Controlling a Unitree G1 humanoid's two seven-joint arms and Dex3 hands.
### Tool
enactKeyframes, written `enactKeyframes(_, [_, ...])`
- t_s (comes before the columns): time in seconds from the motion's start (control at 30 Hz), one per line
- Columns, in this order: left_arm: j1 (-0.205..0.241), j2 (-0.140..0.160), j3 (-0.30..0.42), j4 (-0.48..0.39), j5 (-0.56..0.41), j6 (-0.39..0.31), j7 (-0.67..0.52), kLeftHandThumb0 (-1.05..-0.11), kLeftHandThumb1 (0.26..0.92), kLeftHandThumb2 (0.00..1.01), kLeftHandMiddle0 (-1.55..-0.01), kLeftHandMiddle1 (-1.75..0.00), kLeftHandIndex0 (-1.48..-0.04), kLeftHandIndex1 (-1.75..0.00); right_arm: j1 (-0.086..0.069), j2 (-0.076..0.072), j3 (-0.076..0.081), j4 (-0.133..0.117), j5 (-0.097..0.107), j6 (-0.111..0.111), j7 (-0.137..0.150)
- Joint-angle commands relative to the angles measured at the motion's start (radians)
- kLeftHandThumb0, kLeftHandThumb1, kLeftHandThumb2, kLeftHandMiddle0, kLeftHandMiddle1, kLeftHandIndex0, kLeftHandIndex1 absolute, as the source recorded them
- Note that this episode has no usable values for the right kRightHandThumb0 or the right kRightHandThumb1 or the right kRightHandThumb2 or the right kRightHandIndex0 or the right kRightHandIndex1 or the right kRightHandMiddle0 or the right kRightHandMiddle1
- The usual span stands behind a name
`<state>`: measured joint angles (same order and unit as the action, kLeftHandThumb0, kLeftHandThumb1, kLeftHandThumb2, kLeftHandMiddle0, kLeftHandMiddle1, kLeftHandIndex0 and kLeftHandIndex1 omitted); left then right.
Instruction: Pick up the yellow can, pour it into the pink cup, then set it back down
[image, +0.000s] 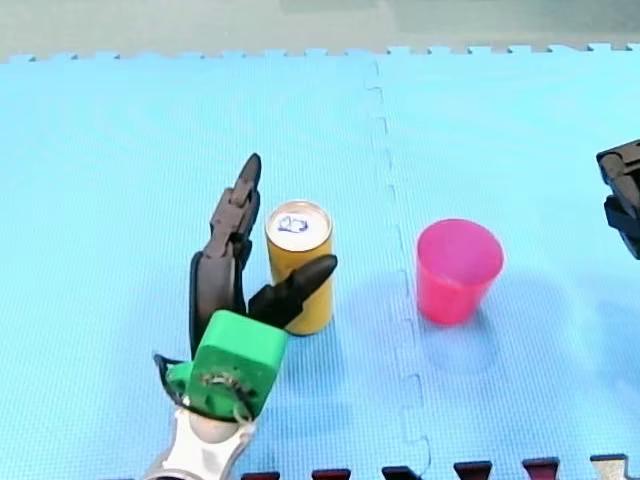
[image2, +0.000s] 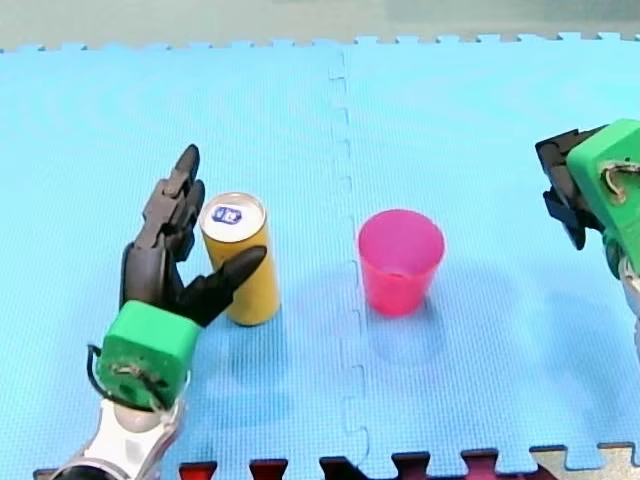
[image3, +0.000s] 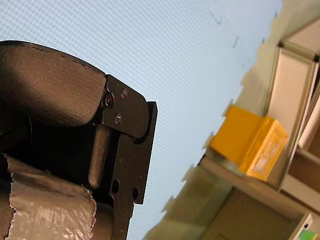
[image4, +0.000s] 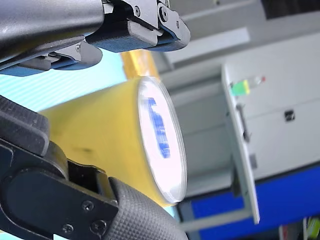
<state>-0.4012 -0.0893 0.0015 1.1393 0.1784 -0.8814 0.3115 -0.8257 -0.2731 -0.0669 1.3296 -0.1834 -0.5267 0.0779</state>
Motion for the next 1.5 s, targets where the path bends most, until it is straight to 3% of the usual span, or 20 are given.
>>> enactKeyframes(0.0, [0.032,0.021,0.004,-0.028,0.0,0.032,0.007,-0.957,0.822,0.02,-0.31,-0.01,-0.26,0.0,-0.006,0.0,0.0,-0.001,0.0,0.001,-0.005])
enactKeyframes(0.23, [0.08,0.067,-0.006,-0.068,0.033,0.064,0.057,-1.035,0.88,0.02,-0.31,0.0,-0.28,0.0,-0.01,0.005,0.001,0.0,0.001,0.01,-0.01])
enactKeyframes(0.47, [0.096,0.095,-0.03,-0.084,0.082,0.083,0.105,-1.047,0.902,0.01,-0.3,0.0,-0.28,0.0,-0.013,0.007,0.002,-0.002,0.002,0.014,-0.011])
enactKeyframes(1.17, [0.111,0.105,-0.037,-0.078,0.065,0.075,0.081,-1.048,0.914,0.0,-0.28,0.0,-0.27,0.0,-0.012,0.005,-0.005,0.005,0.005,0.014,0.009])
enactKeyframes(1.47, [0.059,0.093,-0.05,-0.047,0.076,0.118,0.082,-1.048,0.909,0.0,-0.31,-0.01,-0.28,0.0,-0.009,0.008,-0.006,0.006,0.003,0.011,0.008])
